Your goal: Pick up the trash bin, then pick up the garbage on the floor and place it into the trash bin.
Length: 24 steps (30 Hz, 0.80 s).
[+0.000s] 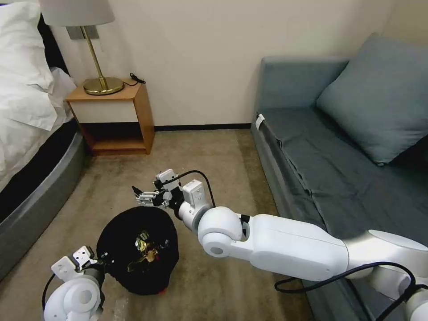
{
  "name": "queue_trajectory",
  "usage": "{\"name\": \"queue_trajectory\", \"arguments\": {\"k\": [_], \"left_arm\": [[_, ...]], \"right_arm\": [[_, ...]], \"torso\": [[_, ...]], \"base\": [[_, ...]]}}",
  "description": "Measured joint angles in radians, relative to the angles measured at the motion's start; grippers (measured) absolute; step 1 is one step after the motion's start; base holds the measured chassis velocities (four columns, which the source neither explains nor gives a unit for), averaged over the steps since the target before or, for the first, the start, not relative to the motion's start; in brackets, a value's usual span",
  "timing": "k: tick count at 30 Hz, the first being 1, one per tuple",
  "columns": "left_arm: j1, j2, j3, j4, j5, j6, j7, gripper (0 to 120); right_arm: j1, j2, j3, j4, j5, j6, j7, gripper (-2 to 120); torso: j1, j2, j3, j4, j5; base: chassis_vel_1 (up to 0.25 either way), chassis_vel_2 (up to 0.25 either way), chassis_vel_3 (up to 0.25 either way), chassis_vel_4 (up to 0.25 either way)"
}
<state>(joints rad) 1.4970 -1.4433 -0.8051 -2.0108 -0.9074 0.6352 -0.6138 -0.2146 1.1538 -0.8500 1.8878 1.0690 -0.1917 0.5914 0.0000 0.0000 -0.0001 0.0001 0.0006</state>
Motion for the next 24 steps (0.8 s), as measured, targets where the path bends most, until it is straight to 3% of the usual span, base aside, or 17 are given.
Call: {"name": "queue_trajectory", "arguments": {"k": [8,12,18,20,22,24], "left_arm": [[-0.002,0.001,0.0,0.01,0.038,-0.017,0.041,7],[0.002,0.001,0.0,0.001,0.107,-0.051,0.101,23],[0.008,0.001,-0.006,-0.014,0.16,-0.084,0.142,40],[0.016,0.0,-0.014,-0.024,0.222,-0.119,0.183,52],[0.019,0.0,-0.017,-0.027,0.247,-0.14,0.2,55],[0.027,0.0,-0.027,-0.035,0.3,-0.207,0.252,66]], "right_arm": [[-0.013,-0.015,0.003,-0.004,-0.009,0.002,-0.002,93],[-0.018,-0.019,0.007,-0.005,-0.011,0.003,-0.003,92],[-0.021,-0.023,0.011,-0.005,-0.011,0.003,-0.003,88],[-0.024,-0.027,0.014,-0.005,-0.011,0.003,-0.004,88],[-0.026,-0.028,0.015,-0.005,-0.011,0.003,-0.004,88],[-0.033,-0.033,0.026,-0.002,-0.012,0.003,-0.004,88]], "torso": [[0.0,0.0,0.0,0.0,-0.0007],[0.0,0.0,0.0,-0.0002,-0.0013],[0.0,0.0,0.0,-0.0001,-0.001],[0.0,0.0,0.0,-0.0001,-0.0008],[0.0,0.0,0.0,-0.0001,-0.0007],[0.0,0.0,0.0,-0.0001,-0.0008]], "base": [[0.0,0.0,0.0,0.0],[0.0,0.0,0.0,0.0],[0.0,0.0,0.0,0.0],[0.0,0.0,0.0,0.0],[0.0,0.0,0.0,0.0],[0.0,0.0,0.0,0.0]]}}
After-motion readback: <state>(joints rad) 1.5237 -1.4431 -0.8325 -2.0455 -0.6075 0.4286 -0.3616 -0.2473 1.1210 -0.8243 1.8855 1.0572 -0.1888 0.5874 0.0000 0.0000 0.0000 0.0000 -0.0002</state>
